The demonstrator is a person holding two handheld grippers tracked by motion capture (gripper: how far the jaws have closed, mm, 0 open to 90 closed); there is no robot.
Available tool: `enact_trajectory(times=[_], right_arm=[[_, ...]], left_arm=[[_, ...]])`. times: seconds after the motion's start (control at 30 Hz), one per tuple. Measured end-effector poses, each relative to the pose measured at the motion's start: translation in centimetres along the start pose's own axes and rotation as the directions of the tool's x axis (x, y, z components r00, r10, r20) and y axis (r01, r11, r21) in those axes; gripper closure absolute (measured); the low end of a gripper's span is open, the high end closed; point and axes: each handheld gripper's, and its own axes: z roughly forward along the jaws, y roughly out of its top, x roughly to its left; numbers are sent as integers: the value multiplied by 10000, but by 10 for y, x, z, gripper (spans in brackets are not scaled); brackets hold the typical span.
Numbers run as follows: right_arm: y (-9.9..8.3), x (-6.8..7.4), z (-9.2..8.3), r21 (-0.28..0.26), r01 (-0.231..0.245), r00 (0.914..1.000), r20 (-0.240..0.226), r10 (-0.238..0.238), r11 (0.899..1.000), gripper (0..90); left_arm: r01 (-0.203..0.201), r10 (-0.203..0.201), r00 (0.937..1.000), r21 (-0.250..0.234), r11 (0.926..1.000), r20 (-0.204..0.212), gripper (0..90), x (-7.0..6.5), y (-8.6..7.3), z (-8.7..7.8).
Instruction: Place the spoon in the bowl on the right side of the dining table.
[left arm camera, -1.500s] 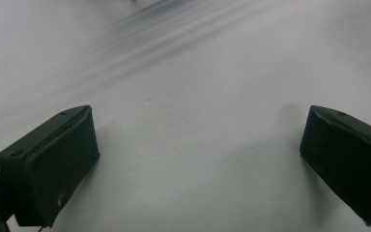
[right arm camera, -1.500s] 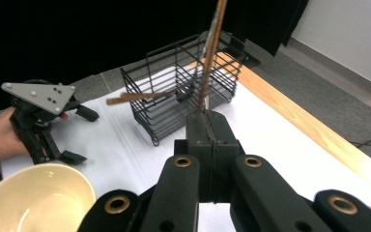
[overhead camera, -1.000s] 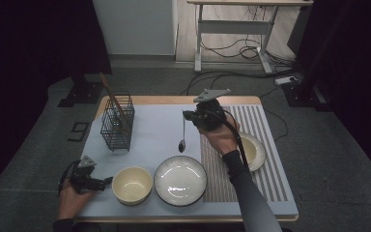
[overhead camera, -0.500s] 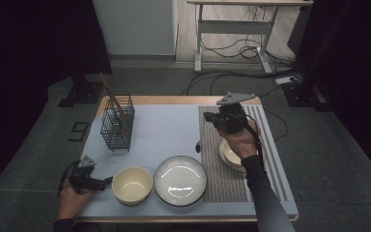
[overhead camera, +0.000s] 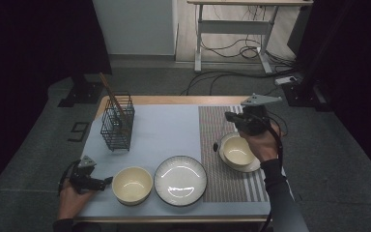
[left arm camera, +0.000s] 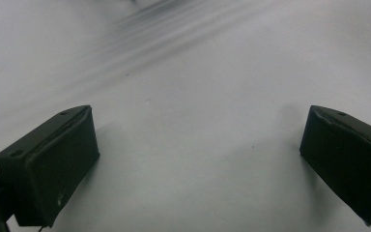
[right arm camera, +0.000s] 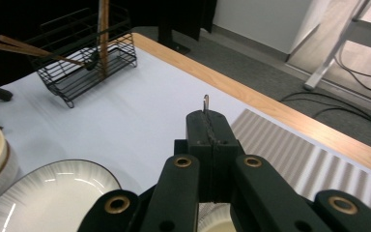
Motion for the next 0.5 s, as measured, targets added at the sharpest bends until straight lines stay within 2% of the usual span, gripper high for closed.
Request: enact_trajectory(times=[0.3, 0.5], right_arm=[[-9, -15, -18, 121, -72, 9976, 687, 63, 9999, 900], [-20, -20, -14, 397, 38, 9969, 785, -69, 9992, 900]], left_arm=[[-6, 6, 10000, 1, 10000, -4, 0, 0, 0, 0], [-6, 6, 10000, 3, 10000, -1, 0, 0, 0, 0]])
